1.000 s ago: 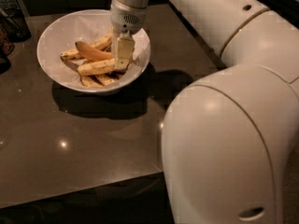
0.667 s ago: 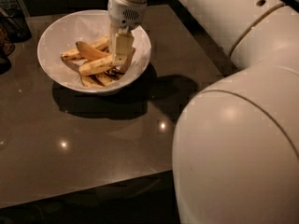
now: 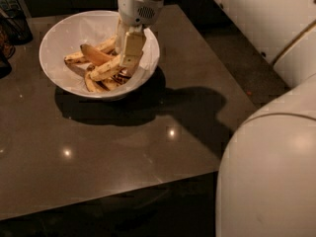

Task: Pick banana from white bowl

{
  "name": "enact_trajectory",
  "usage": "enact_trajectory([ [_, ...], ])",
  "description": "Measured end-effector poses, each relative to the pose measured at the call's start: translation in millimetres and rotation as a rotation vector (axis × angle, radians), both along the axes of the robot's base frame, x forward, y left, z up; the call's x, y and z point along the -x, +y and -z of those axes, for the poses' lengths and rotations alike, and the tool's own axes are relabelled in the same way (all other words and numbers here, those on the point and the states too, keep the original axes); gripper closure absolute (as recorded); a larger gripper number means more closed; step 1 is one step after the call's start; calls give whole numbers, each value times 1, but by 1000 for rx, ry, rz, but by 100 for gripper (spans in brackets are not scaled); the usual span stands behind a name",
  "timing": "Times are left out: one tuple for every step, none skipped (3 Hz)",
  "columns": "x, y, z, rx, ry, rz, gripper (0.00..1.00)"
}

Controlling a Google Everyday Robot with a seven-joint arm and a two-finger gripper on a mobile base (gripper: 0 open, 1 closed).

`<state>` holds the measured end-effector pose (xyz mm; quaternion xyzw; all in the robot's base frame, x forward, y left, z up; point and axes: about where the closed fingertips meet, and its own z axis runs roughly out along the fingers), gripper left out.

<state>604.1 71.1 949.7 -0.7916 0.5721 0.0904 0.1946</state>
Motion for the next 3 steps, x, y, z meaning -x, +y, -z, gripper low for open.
enact_trajectory([
  [0, 0, 0, -2, -2, -1, 100],
  [10, 6, -18, -45, -19, -40, 100],
  [15, 12, -32, -64, -31, -68, 100],
])
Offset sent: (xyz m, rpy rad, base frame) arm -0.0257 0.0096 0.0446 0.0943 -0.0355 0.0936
